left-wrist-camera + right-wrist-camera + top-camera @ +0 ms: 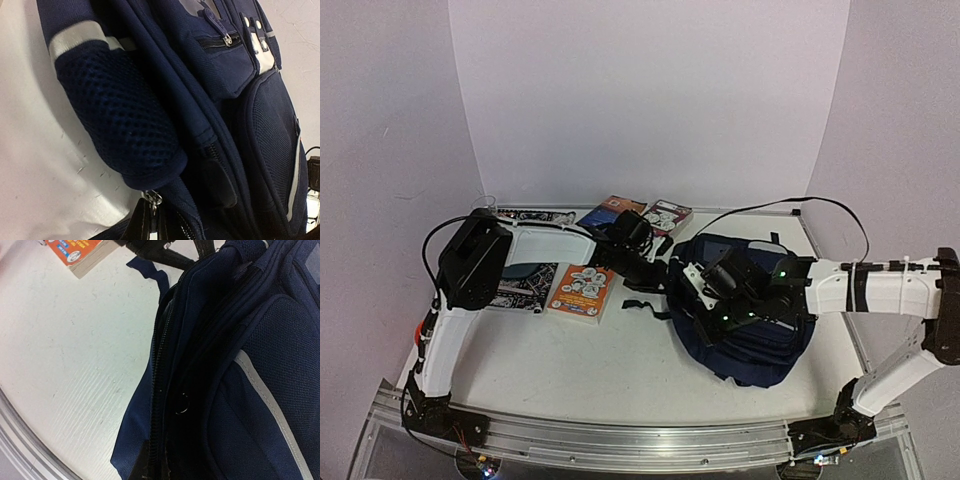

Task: Pack the student bag
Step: Unzip the largest pocket of the student bag, then move the book to the center of the board.

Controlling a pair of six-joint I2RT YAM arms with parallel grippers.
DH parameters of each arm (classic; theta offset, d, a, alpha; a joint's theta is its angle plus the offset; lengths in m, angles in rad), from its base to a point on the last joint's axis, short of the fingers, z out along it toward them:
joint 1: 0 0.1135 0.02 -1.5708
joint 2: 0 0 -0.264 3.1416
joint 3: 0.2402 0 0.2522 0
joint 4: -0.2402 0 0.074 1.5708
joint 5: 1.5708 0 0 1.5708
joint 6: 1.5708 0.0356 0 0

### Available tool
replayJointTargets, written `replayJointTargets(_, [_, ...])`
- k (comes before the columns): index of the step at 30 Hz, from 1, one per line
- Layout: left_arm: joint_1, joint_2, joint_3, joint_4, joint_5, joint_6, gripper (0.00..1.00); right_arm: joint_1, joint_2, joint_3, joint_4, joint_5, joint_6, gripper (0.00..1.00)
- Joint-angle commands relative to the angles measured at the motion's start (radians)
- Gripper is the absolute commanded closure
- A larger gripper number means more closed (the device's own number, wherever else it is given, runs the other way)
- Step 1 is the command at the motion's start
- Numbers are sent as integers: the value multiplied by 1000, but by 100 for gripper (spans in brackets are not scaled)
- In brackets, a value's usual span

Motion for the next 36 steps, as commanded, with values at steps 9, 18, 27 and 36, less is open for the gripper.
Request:
replayJointTargets(9, [-52, -7, 41, 17, -49, -34, 86, -36, 150, 109, 2, 291, 202, 100])
replayJointTargets(18, [-7, -83, -54, 16, -141, -50, 64, -37, 90, 99, -10, 162, 94, 53])
replayJointTargets(27, [26, -329, -278, 17, -226, -58, 54, -53, 62, 40, -111, 123, 109, 50])
replayJointTargets(36, [141, -699, -571, 18, -213, -81, 40, -56, 104, 83, -140, 98, 80, 49])
